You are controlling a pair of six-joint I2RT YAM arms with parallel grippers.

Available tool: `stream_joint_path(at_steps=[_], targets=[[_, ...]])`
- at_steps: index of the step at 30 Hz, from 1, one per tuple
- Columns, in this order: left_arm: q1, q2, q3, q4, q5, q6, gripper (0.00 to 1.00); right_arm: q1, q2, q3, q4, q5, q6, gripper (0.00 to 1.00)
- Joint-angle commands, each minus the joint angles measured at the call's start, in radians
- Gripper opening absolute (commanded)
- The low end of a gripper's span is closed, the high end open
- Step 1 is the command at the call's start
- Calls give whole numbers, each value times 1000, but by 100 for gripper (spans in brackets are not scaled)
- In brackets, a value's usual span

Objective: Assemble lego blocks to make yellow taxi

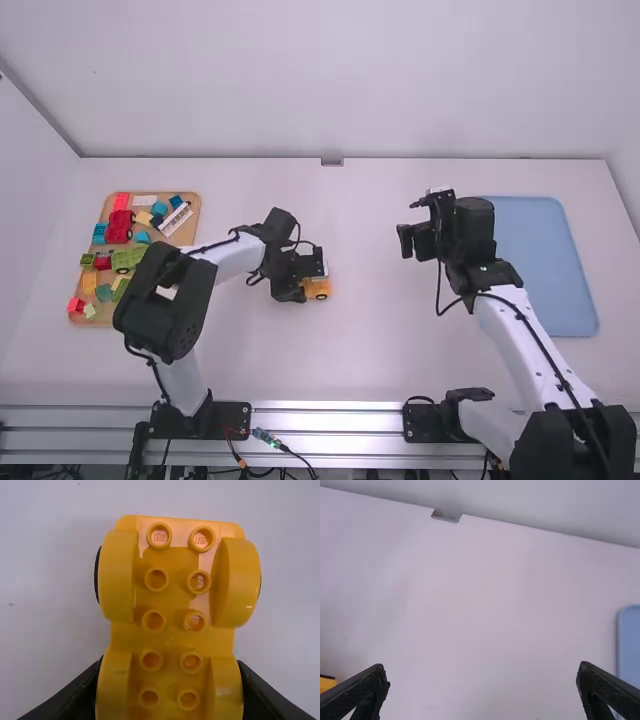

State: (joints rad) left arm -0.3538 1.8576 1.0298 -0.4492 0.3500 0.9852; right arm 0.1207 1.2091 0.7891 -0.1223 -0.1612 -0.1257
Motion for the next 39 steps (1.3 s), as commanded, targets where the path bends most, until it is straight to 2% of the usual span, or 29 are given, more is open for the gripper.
stream_joint_path(at_steps=[1, 6, 13, 23, 27, 31, 33, 34, 35, 36, 37, 38, 39], targets=[[-8, -1, 37, -10, 10, -1, 16, -2, -30, -5, 3, 5, 16, 99], [-13, -1, 8, 16, 32, -16, 17, -3, -18, -5, 9, 5, 17, 99], [-108, -1, -47, 132, -138, -106, 13, -3, -8, -4, 10, 2, 17, 99], [-124, -1, -25, 47, -149, -98, 13, -3, -8, -4, 10, 2, 16, 99], [-124, -1, -33, 46, -124, -70, 18, -2, -8, -4, 10, 2, 16, 99], [-125, -1, -51, 71, -135, -78, 46, -2, -8, -4, 10, 2, 16, 99], [-124, -1, -47, 71, -144, -80, 53, -2, -8, -4, 10, 2, 16, 99], [-124, -1, -31, 58, -167, -102, 69, -2, -8, -4, 11, 2, 16, 99], [-124, -3, -22, 50, -184, -111, 71, -2, -8, -4, 11, 2, 16, 99], [-125, -7, -3, 29, -213, -132, 82, -2, -9, -4, 11, 2, 12, 99], [-125, -11, 9, 13, -221, -137, 86, -2, -9, -4, 13, 2, 13, 99], [-124, -16, 26, -10, -221, -134, 99, -2, -9, -4, 14, 2, 14, 99], [-124, -22, 48, -39, -204, -122, 99, -2, -9, -4, 14, 2, 13, 99]])
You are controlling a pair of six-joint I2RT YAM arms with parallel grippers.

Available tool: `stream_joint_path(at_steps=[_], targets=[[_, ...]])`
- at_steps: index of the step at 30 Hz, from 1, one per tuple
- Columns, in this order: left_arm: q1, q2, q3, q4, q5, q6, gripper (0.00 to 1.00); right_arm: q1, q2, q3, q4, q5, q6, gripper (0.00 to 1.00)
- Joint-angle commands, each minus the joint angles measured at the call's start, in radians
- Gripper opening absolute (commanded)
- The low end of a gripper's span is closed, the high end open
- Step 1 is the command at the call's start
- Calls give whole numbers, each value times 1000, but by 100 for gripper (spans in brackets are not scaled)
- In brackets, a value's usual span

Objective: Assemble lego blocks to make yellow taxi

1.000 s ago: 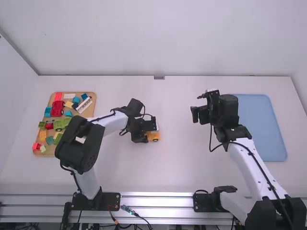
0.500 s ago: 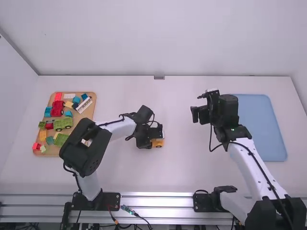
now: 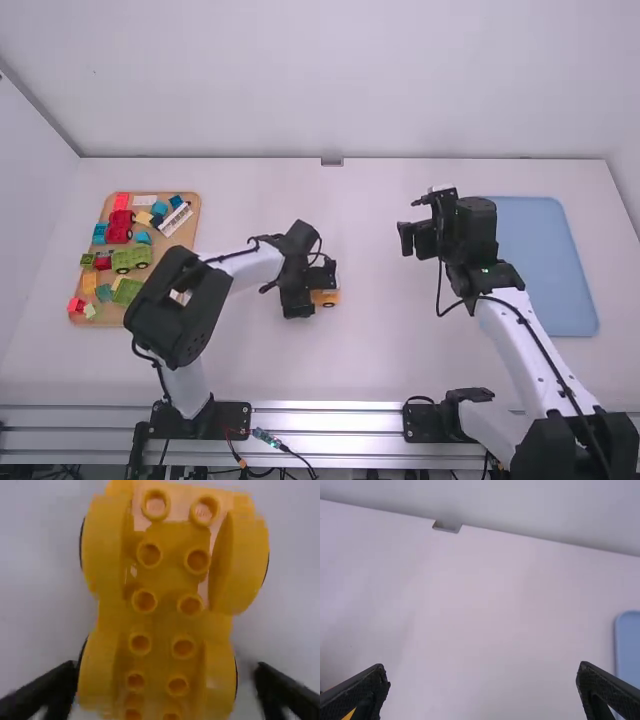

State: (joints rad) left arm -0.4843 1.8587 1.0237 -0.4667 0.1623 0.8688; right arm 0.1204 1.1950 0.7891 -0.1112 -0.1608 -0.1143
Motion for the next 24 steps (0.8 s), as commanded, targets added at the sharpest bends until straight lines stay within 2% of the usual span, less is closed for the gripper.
stream_joint_path(at_steps=[1, 4, 9, 11, 17, 24], targets=[[6, -25, 69, -40, -5, 4, 99, -2, 5, -4, 5, 1, 1, 99], [7, -44, 130, -103, -4, 14, 99, -2, 5, -4, 12, 2, 1, 99], [28, -114, 199, -142, -192, -64, 99, -2, -1, -4, 26, 1, 2, 99], [55, -147, 210, -156, -205, -74, 99, -2, -3, -4, 27, 2, 2, 99], [282, -278, 173, -116, -208, -273, 99, -2, -3, -3, 34, 2, -10, 99], [658, -339, 174, -97, -205, -597, 99, -2, -3, -3, 79, -50, -10, 99]])
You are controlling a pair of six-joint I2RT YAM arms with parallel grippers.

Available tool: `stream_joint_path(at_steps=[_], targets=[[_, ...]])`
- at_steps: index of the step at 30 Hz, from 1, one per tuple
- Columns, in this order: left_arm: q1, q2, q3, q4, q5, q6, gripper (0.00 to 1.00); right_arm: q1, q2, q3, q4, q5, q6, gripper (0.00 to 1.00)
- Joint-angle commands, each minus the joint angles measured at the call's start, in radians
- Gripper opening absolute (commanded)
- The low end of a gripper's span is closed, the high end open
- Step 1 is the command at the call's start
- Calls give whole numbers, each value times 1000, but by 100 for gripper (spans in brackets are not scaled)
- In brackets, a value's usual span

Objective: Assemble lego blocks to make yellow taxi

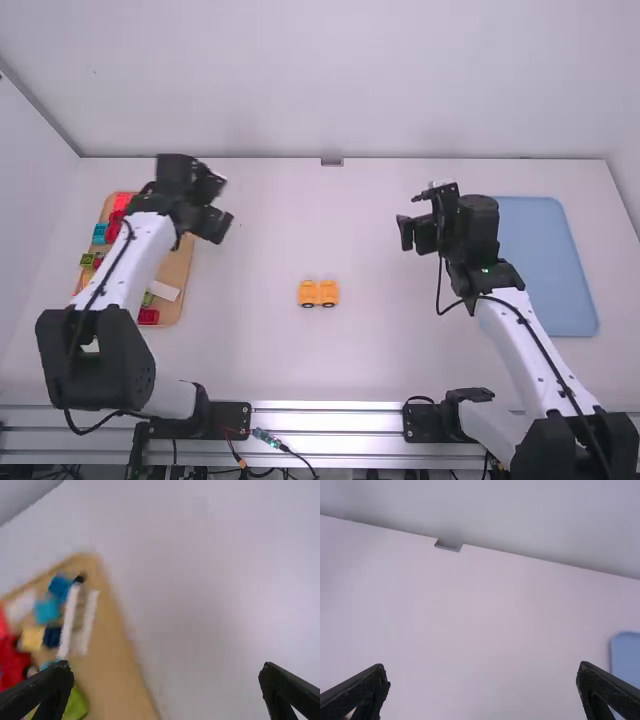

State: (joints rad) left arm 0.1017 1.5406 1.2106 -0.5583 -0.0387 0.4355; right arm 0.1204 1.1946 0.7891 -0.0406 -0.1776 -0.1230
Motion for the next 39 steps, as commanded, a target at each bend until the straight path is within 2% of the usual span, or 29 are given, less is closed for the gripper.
stream_joint_path(at_steps=[1, 5, 8, 16, 29, 34, 37, 39], targets=[[100, -21, -13, -7, -4, -178, 99, -2, -2, -3, 12, -37, -1, 99], [201, -21, -18, -5, -4, -204, 99, 0, -2, -3, 20, -39, -1, 99], [266, -21, -20, 28, -16, -269, 99, 29, -2, -3, 35, -38, -2, 99], [293, -21, -21, 70, -50, -282, 99, 73, -2, -3, 56, 79, -43, 99], [320, -9, -5, 138, -40, -428, 99, -18, -2, -3, 55, 47, -62, 99], [369, 49, 63, 133, 31, -500, 99, -14, -2, -3, 56, 44, -61, 99], [397, 117, 146, 84, 100, -511, 99, -16, -2, -3, 55, 43, -61, 99], [411, 202, 254, 4, 105, -570, 99, -14, -2, -3, 51, 44, -61, 99]])
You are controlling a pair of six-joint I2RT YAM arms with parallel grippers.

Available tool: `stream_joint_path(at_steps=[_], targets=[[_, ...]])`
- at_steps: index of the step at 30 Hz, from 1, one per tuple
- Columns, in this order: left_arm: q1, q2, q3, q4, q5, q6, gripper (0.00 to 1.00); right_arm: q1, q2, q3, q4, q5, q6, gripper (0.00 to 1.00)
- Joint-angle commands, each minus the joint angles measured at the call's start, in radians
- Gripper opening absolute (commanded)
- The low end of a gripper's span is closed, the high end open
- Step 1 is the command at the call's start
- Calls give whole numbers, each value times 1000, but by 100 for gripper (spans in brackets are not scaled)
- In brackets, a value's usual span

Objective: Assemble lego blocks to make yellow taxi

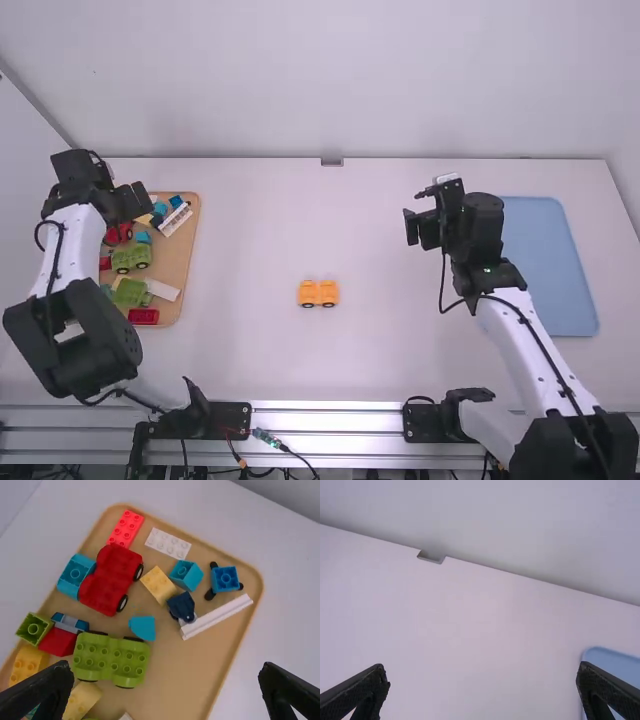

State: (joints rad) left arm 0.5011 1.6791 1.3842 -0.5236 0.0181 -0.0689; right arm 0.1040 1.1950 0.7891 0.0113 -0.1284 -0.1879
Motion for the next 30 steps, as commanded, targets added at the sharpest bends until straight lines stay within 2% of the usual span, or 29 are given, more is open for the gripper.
stream_joint_path(at_steps=[1, 6, 9, 13, 19, 24, 30], targets=[[14, 92, 115, -56, 44, -79, 99, 2, -3, -3, -4, -6, 4, 99], [2, 315, 386, -234, 31, -156, 99, 2, -3, -3, -18, -5, 4, 99], [5, 404, 495, -304, 18, -240, 99, 2, -3, -3, -18, -5, 7, 99], [17, 548, 669, -400, 100, -298, 99, 2, -3, -3, -19, -5, 5, 99], [16, 715, 856, -520, 104, -379, 99, 1, -3, -3, -19, -5, 4, 99], [16, 738, 864, -546, 49, -417, 99, 2, -3, -3, -29, -1, 3, 99], [15, 737, 848, -520, 76, -414, 99, 0, -3, -3, -41, -2, -4, 99]])
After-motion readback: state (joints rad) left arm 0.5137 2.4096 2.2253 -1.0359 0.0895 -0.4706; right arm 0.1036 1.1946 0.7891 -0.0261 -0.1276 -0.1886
